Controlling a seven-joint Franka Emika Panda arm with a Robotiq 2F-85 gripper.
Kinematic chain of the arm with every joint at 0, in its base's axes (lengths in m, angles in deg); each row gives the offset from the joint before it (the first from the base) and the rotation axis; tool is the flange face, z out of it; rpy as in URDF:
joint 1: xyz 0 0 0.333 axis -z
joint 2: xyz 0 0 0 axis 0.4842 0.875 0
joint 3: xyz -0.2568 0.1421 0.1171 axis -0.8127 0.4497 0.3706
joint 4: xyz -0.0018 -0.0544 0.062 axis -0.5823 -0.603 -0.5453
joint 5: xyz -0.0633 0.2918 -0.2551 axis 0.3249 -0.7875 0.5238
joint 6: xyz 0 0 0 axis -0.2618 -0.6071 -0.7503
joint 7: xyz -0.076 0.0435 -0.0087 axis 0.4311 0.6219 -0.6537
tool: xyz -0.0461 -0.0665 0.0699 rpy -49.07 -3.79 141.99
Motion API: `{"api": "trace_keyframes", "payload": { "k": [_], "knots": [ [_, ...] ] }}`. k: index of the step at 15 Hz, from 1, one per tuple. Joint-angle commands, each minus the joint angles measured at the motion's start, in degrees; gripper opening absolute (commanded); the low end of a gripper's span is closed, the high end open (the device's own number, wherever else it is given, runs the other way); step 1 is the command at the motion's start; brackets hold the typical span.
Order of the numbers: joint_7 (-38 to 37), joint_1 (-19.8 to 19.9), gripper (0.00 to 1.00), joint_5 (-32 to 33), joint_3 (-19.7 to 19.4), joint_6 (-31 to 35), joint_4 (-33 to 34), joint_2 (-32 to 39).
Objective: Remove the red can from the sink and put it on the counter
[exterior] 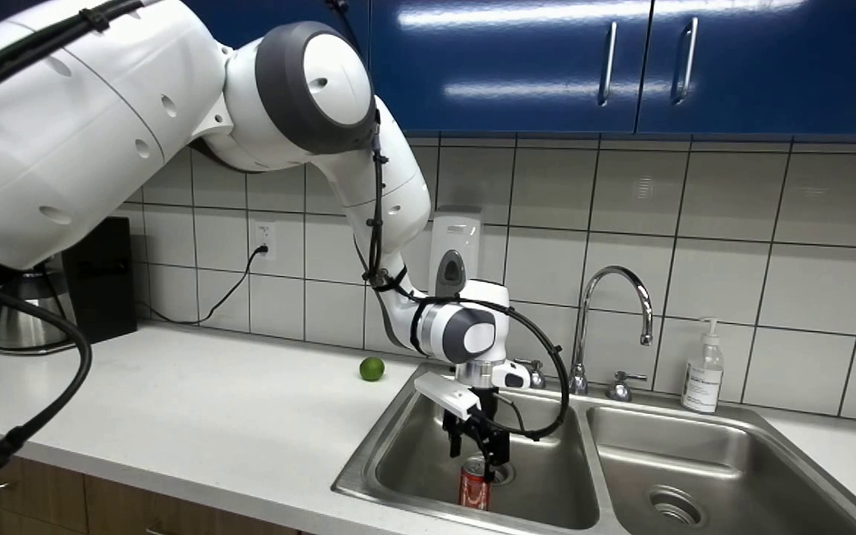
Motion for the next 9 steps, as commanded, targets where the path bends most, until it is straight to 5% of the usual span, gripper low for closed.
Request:
{"api": "trace_keyframes", "payload": {
  "k": [1,9],
  "knots": [
    [1.4,1.2,1.00,-0.4,0.8,-2.6,2.4,1.1],
    [1.3,1.3,1.00,-0.6,0.9,-3.3,3.3,2.2]
  ]
}}
